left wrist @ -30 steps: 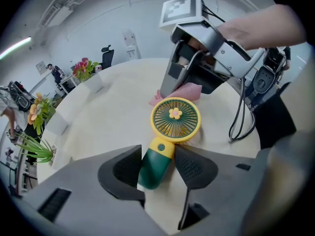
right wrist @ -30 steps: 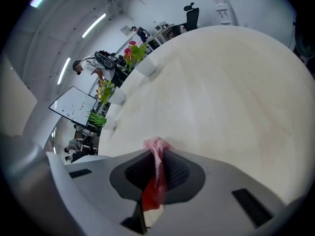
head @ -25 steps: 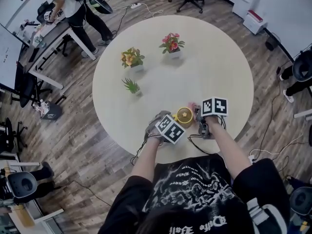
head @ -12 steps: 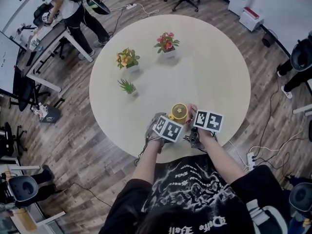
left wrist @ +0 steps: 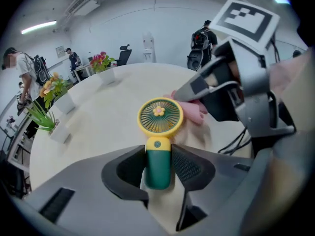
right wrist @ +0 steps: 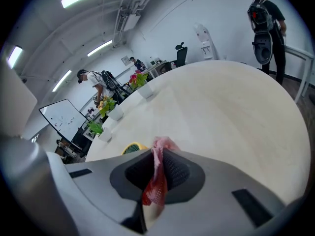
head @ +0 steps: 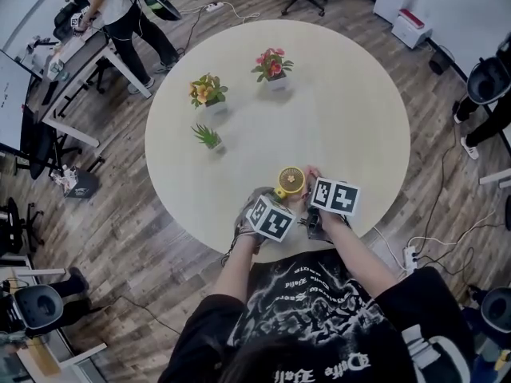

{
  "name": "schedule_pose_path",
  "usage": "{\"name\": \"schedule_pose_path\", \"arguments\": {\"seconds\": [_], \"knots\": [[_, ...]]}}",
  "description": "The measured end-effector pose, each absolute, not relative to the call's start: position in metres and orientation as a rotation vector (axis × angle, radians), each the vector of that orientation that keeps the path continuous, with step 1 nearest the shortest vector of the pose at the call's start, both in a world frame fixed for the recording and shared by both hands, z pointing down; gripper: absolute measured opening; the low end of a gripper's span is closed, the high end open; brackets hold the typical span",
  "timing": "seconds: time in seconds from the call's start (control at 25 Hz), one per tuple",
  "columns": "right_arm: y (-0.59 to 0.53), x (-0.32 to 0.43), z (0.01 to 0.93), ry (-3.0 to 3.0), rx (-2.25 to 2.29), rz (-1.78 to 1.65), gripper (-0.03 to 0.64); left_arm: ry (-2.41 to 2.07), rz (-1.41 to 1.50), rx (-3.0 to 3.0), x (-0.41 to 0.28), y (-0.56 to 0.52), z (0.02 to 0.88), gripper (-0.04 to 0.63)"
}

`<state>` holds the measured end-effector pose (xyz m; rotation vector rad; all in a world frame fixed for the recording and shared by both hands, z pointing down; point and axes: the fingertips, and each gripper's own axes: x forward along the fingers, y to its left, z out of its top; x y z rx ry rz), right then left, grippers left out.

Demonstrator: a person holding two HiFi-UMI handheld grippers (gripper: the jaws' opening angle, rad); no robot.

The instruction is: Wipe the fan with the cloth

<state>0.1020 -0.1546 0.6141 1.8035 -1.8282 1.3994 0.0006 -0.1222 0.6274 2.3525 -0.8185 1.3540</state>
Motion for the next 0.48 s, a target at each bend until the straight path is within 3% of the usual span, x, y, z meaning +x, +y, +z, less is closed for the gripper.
{"name": "schedule_pose_path", "arguments": {"seconds": [0.32,0.48], "knots": [[-0.166,0.083,0.606,-1.946,1.656,1.284,0.046,-0.794,0.960,2.199,-0.008,-0.112,0.621,0.184],[-0.155,0.069,0.608,-1.951,1.604,1.177,0.046,-0.858,0.937,2.161,-0.010,-0.117,0.622,0.186]]}}
